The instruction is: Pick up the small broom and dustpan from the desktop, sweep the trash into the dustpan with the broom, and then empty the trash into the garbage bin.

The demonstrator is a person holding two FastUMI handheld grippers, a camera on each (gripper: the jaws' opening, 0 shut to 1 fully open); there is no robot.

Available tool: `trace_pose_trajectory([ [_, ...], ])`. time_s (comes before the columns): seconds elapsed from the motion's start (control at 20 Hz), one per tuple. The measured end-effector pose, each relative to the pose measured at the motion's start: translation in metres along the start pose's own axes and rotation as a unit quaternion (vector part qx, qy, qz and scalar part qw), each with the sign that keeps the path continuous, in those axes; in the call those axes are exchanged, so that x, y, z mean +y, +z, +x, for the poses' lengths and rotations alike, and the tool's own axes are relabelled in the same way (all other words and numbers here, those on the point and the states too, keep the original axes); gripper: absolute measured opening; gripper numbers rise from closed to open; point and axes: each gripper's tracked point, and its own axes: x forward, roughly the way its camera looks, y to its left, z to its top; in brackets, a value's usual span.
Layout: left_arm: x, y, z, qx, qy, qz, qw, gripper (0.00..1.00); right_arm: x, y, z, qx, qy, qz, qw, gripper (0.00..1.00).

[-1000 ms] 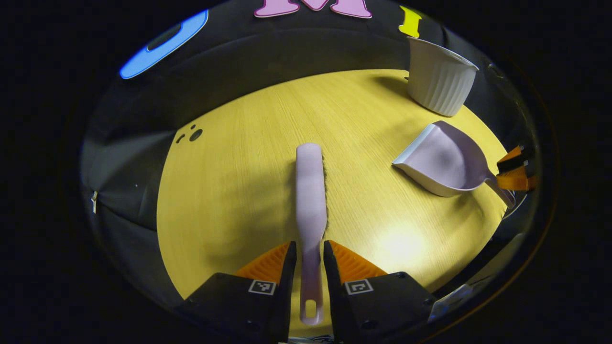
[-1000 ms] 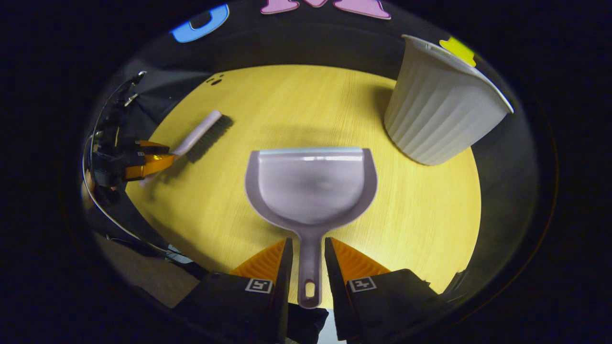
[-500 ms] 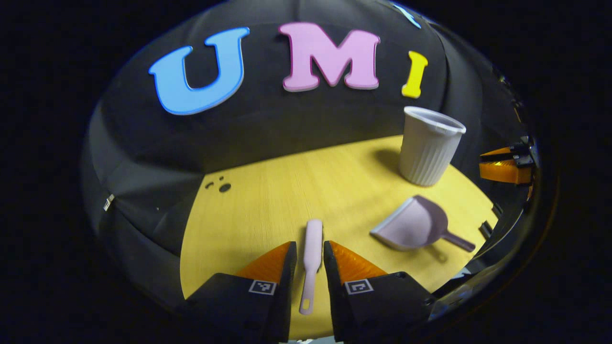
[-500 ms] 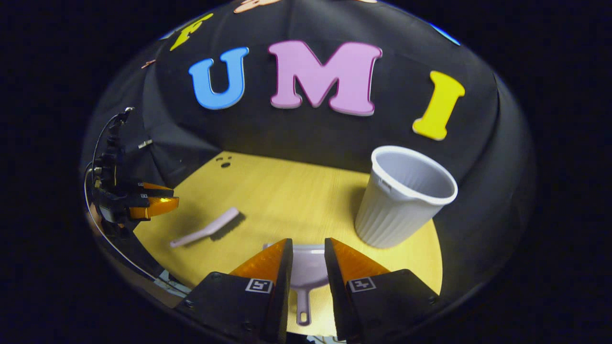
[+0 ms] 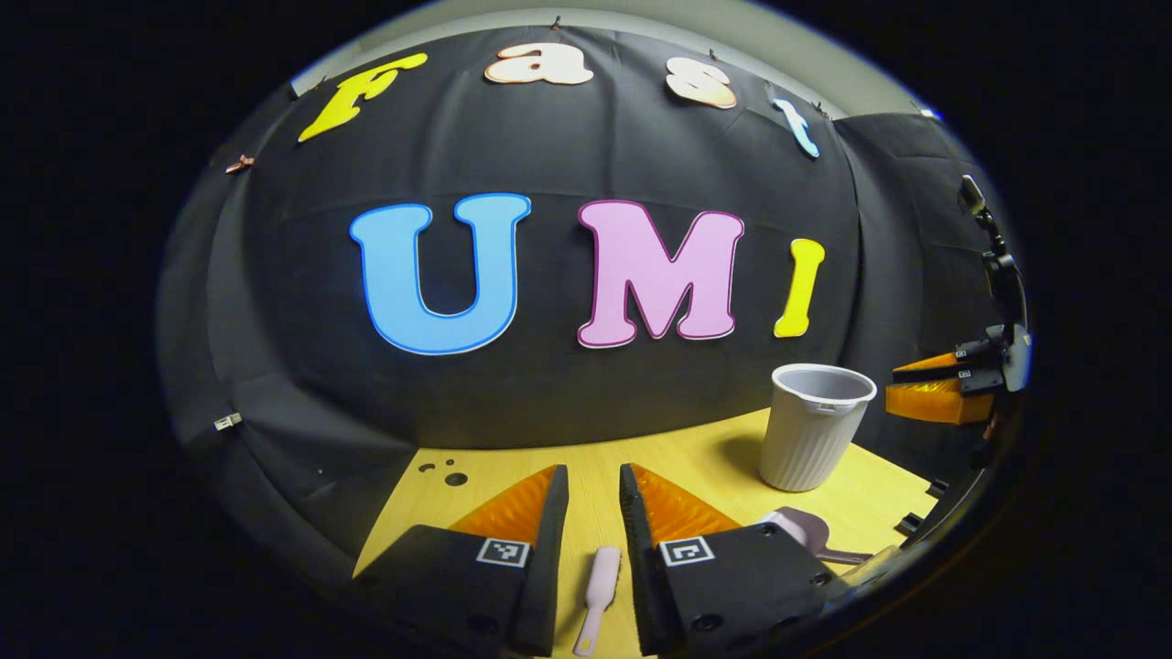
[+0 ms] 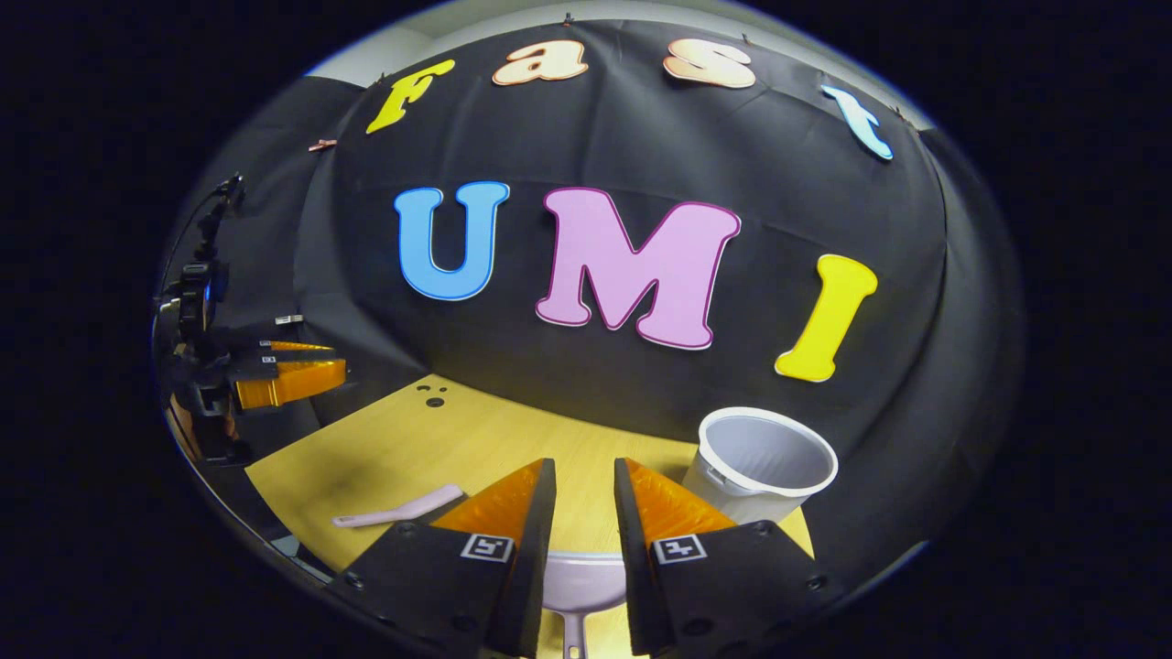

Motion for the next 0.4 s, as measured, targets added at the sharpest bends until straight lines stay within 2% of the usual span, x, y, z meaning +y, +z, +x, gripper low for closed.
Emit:
trace_pose_trajectory([
  [0.3, 0.000, -0.012, 0.010, 0.031, -0.015, -0.016, 0.999, 0.37, 0.004, 0.000, 0.006, 0.002, -0.002, 0.018, 1.000, 0.42],
  [0.35, -0.001, -0.015, 0.011, 0.036, -0.018, -0.017, 0.999, 0.37, 0.004, -0.002, 0.007, 0.005, -0.002, 0.019, 1.000, 0.45],
  [0.4, 0.000, -0.017, 0.012, 0.040, -0.021, -0.018, 0.999, 0.31, 0.004, -0.002, 0.008, 0.008, -0.003, 0.019, 1.000, 0.42],
])
